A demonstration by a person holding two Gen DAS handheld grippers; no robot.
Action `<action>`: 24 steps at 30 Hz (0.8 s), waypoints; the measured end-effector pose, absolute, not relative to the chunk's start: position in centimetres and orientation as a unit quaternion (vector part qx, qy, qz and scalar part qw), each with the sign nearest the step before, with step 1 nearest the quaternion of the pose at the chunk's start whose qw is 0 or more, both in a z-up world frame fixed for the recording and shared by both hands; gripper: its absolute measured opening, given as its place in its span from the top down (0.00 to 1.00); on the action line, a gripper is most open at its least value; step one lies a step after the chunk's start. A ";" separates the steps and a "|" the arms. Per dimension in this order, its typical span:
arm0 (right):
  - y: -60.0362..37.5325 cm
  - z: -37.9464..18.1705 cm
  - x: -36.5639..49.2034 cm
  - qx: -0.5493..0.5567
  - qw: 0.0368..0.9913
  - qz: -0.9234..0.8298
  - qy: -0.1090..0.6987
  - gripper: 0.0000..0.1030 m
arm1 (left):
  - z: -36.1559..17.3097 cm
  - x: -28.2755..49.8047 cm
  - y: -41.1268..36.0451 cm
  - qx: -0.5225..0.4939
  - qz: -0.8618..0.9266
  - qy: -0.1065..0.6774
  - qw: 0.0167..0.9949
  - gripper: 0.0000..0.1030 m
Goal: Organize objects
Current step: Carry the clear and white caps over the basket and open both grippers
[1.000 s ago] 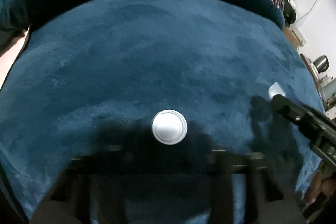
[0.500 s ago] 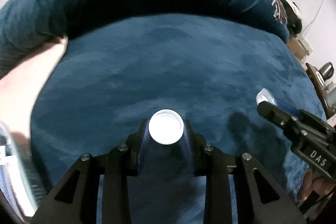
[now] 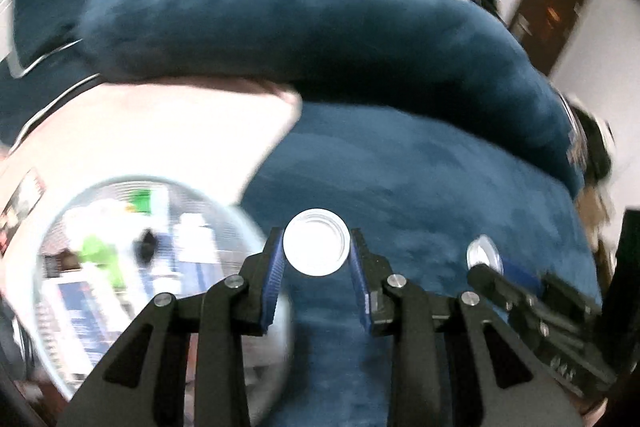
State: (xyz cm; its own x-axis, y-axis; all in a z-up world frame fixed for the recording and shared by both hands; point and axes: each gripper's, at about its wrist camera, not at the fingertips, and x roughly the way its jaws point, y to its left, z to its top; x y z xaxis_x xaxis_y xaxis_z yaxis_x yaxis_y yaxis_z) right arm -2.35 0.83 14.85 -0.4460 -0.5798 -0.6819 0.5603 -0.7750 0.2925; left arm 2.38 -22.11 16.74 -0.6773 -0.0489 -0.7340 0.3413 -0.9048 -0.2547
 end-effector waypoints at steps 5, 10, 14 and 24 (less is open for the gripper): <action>-7.5 16.7 -0.2 0.400 0.406 -0.822 0.003 0.59 | 17.0 6.0 -30.3 0.371 -0.876 0.251 0.177 0.69; -13.1 17.2 2.3 0.403 0.458 -0.793 0.013 0.59 | 16.4 8.8 -35.4 0.361 -0.861 0.280 0.224 0.69; -15.3 16.4 3.0 0.429 0.482 -0.764 -0.003 0.46 | 15.7 9.7 -36.4 0.360 -0.853 0.295 0.238 0.24; -7.0 17.0 0.8 0.409 0.403 -0.817 -0.056 0.06 | 16.4 9.4 -31.6 0.327 -0.884 0.277 0.189 0.01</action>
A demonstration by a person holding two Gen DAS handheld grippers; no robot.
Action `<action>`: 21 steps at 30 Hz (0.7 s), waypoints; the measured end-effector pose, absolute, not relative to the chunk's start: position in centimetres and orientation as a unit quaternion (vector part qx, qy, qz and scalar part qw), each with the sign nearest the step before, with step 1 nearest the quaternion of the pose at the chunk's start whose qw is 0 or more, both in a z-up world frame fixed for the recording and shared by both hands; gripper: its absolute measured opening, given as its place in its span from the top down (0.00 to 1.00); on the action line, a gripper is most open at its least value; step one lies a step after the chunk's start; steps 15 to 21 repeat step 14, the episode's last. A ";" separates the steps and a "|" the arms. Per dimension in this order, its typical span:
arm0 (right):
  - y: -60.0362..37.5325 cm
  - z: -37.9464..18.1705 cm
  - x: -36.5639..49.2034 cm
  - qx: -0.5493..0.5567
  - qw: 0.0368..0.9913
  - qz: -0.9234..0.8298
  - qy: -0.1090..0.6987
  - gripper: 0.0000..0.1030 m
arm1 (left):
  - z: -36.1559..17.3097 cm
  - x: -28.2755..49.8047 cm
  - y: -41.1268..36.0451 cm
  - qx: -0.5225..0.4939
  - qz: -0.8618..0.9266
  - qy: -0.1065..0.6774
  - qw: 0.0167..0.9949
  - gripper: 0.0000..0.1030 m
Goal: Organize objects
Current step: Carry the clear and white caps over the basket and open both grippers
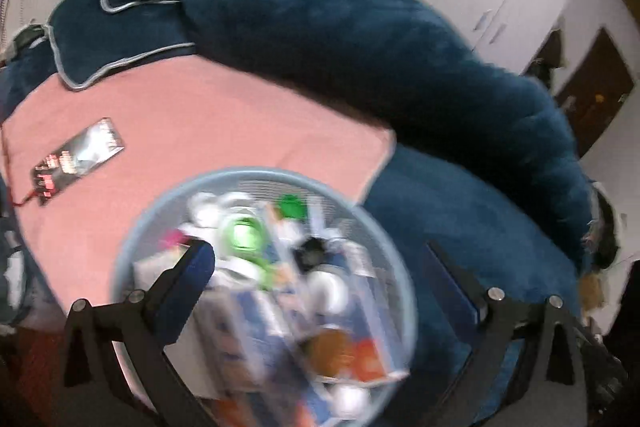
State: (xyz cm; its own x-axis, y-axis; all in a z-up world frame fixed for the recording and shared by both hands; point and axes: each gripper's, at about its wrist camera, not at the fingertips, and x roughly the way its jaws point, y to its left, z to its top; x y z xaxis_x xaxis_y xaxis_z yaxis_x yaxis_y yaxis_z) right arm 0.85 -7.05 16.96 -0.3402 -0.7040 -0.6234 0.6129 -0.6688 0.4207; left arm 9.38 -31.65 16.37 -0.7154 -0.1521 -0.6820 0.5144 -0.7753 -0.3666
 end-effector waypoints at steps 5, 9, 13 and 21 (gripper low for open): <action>-1.4 16.1 0.2 0.414 0.363 -0.831 -0.081 0.06 | 17.2 8.7 -26.6 0.339 -0.891 0.217 0.212 0.01; 3.4 15.1 0.8 0.418 0.335 -0.839 -0.100 0.06 | 16.7 7.6 -22.9 0.355 -0.899 0.199 0.162 0.01; 8.3 13.9 1.9 0.416 0.288 -0.857 -0.103 0.06 | 15.3 5.9 -19.3 0.384 -0.897 0.178 0.124 0.01; 9.3 13.5 1.9 0.417 0.275 -0.860 -0.103 0.06 | 15.0 5.4 -18.2 0.388 -0.899 0.168 0.118 0.01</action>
